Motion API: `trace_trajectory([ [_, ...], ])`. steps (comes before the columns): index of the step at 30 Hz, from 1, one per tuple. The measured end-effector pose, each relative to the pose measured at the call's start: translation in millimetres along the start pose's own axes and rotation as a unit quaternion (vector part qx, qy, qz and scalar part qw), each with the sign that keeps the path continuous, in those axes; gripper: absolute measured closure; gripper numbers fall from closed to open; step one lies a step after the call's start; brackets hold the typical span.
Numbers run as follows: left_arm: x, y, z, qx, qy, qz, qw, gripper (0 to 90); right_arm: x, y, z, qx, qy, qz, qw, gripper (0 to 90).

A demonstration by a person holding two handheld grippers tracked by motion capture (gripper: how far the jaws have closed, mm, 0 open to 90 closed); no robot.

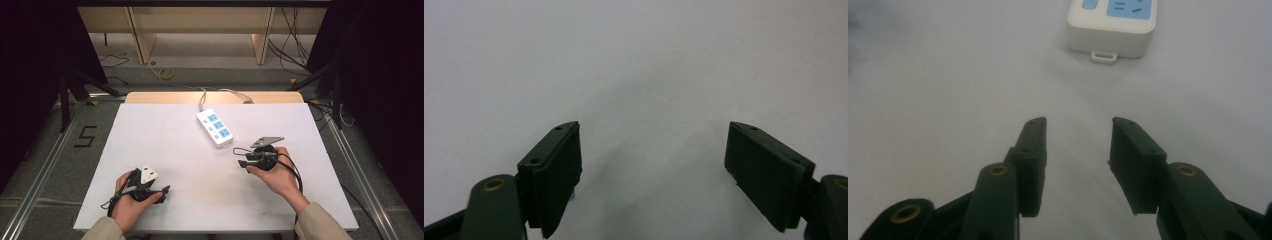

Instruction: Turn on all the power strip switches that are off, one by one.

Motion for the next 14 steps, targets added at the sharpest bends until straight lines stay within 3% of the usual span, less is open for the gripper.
trace_trajectory([
  [14, -1.8, -1.0, -0.6, 0.002, 0.006, 0.0, 1.0, 22.4, -1.5, 6.9, 16.3, -0.004, -0.005, 0.002, 1.0, 57.8],
])
Point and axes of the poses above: each handheld gripper's, and its own axes: y roughly backward along the jaws, z roughly out of its underside, x roughly to its right, the point moved 5 cm from there along -y, roughly forward along the jaws, and after that the axes turned 4 degrees about -z, right-handed, at the moved point
